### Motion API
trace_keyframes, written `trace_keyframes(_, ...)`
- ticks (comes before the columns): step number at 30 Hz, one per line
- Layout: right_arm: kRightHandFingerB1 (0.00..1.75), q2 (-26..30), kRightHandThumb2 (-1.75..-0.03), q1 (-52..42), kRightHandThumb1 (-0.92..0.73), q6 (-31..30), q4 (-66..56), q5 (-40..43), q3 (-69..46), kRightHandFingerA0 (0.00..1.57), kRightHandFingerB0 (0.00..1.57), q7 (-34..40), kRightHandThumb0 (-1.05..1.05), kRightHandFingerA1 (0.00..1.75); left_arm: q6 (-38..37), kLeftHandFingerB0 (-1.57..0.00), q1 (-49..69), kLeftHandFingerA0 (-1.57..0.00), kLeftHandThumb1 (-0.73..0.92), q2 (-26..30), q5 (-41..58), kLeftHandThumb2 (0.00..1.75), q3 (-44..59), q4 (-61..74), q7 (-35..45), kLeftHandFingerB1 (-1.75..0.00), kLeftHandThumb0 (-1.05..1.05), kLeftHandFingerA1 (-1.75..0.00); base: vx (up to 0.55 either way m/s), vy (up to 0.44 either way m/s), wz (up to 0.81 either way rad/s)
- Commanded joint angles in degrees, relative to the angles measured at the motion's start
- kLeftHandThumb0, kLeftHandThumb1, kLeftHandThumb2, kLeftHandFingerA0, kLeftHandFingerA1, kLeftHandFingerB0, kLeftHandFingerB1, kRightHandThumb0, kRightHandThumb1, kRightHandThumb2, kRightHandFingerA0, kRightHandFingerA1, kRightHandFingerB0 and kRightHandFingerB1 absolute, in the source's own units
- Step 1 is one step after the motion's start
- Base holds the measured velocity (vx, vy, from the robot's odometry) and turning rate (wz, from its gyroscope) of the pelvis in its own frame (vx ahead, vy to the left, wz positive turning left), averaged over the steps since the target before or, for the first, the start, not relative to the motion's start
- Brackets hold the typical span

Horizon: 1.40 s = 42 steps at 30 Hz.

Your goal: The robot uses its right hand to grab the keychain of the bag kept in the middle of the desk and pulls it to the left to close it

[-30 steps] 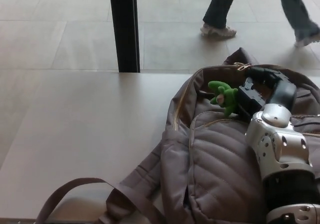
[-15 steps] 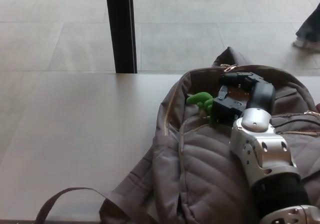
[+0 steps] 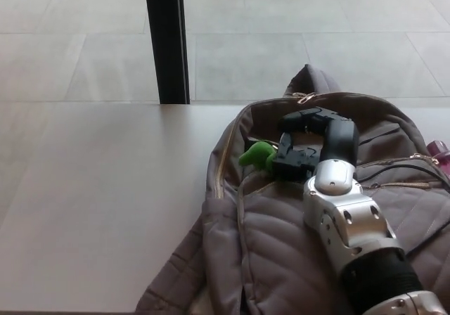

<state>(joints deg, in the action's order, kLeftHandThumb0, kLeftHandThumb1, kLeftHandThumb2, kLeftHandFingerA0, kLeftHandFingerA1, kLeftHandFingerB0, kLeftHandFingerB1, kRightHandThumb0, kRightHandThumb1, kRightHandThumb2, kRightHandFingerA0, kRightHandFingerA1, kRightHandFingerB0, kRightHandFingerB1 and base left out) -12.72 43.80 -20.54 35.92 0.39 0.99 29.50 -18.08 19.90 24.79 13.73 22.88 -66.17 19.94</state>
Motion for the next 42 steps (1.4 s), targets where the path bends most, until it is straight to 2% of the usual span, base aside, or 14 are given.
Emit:
trace_keyframes(1, 1.52, -42.7, -1.14, -9.9, -0.59, -10.4, 7.6, 8.2, 19.0, 1.05, 0.85, -6.2, -0.34, 1.73, -1.4, -0.67, 1.4, -0.69, 0.92, 0.7, -2.6, 0.69, -1.7, 1.7, -1.6, -0.49, -0.57, -0.58, 0.0, 0.0, 0.0)
trace_keyframes(4, 1.63, -39.4, -1.49, -11.9, -0.34, -10.0, 3.8, 9.4, 21.7, 1.07, 0.98, -8.3, -0.42, 1.75, -1.6, -0.68, 1.1, -0.72, 0.92, 0.6, -3.2, 0.68, -2.2, 1.1, -1.9, -0.48, -0.59, -0.58, 0.0, 0.0, 0.0)
trace_keyframes(8, 1.59, -32.9, -1.52, -14.4, -0.28, -11.1, -4.1, 10.9, 27.3, 1.08, 1.04, -10.6, -0.48, 1.69, -3.0, -0.69, 1.0, -0.72, 0.92, 0.5, -2.9, 0.67, -1.9, 0.0, -1.8, -0.49, -0.62, -0.58, 0.0, 0.0, 0.0)
trace_keyframes(10, 1.3, -29.7, -1.25, -15.1, -0.53, -11.4, -7.1, 11.1, 28.9, 1.28, 1.3, -11.2, -0.21, 1.3, -2.3, -0.68, 1.5, -0.71, 0.92, 0.4, -2.6, 0.68, -1.8, 1.0, -1.8, -0.49, -0.61, -0.59, 0.0, 0.0, 0.0)
trace_keyframes(11, 1.59, -27.2, -1.51, -15.2, -0.31, -11.2, -9.0, 10.8, 28.7, 1.08, 1.05, -11.7, -0.47, 1.72, -1.1, -0.69, 1.2, -0.7, 0.92, 0.4, -2.3, 0.67, -1.7, 1.1, -2.0, -0.49, -0.59, -0.57, 0.0, 0.0, 0.0)
trace_keyframes(17, 1.62, -16.5, -1.62, -13.2, -0.26, -9.0, -13.5, 8.1, 28.1, 1.09, 1.03, -14.0, -0.39, 1.74, -1.7, -0.67, 1.3, -0.7, 0.92, 0.8, -2.5, 0.68, -1.9, 0.2, -1.8, -0.48, -0.59, -0.58, 0.0, 0.0, 0.0)
trace_keyframes(20, 0.96, -9.0, -1.25, -10.5, -0.47, -10.3, -16.8, 4.0, 28.8, 1.0, 0.59, -13.8, -0.25, 1.66, -2.6, -0.7, 1.4, -0.74, 0.91, 0.4, -2.5, 0.67, -2.1, -0.5, -2.2, -0.5, -0.59, -0.62, 0.0, 0.0, 0.0)
trace_keyframes(22, 0.48, -2.8, -0.65, -8.3, -0.73, -10.7, -19.7, 3.6, 29.3, 0.67, 0.25, -18.6, -0.38, 1.41, -2.7, -0.68, 1.4, -0.74, 0.92, 0.3, -1.5, 0.68, -1.5, -0.7, -1.2, -0.5, -0.58, -0.58, 0.0, 0.0, 0.0)
trace_keyframes(24, 0.35, 0.8, -0.62, -4.8, -0.76, -16.5, -20.9, 4.5, 28.0, 0.53, 0.18, -22.0, -0.43, 1.13, -3.3, -0.7, 1.7, -0.74, 0.92, 0.5, -2.7, 0.67, -2.3, -0.5, -2.7, -0.49, -0.59, -0.55, 0.0, 0.0, 0.0)
trace_keyframes(27, 0.42, 4.8, -0.62, -2.2, -0.73, -16.0, -21.1, 4.2, 24.1, 0.58, 0.14, -23.3, -0.48, 1.24, -5.2, -0.65, 2.0, -0.72, 0.92, 0.8, -3.0, 0.69, -2.6, -1.1, -3.0, -0.5, -0.58, -0.52, 0.0, 0.0, 0.0)
trace_keyframes(28, 0.54, 6.2, -0.91, -0.8, -0.55, -15.8, -21.0, 7.3, 19.8, 0.42, 0.12, -25.1, -0.54, 0.78, -3.9, -0.68, 1.6, -0.74, 0.91, 0.6, -2.1, 0.67, -2.0, -1.3, -2.7, -0.5, -0.58, -0.53, 0.0, 0.0, 0.0)
trace_keyframes(29, 0.49, 6.1, -0.61, 0.2, -0.7, -17.7, -21.6, 9.6, 16.6, 0.44, 0.22, -25.1, -0.51, 0.88, -3.3, -0.69, 1.3, -0.76, 0.91, 0.5, -1.8, 0.67, -1.9, -1.7, -2.7, -0.5, -0.57, -0.55, 0.0, 0.0, 0.0)
trace_keyframes(41, 0.53, 3.8, -0.87, -2.9, -0.56, -20.9, -28.1, 8.5, 25.5, 0.56, 0.28, -33.5, -0.44, 0.74, -1.9, -0.72, 1.3, -0.77, 0.9, -0.3, -1.7, 0.66, -2.3, -2.4, -4.4, -0.52, -0.58, -0.62, 0.0, 0.0, 0.0)
trace_keyframes(42, 0.44, 4.3, -0.59, -2.0, -0.67, -21.9, -29.0, 8.5, 26.6, 0.54, 0.35, -34.9, -0.41, 0.69, -2.1, -0.68, 1.8, -0.73, 0.92, -0.2, -1.6, 0.67, -2.2, -1.8, -3.8, -0.51, -0.58, -0.6, 0.0, 0.0, 0.0)
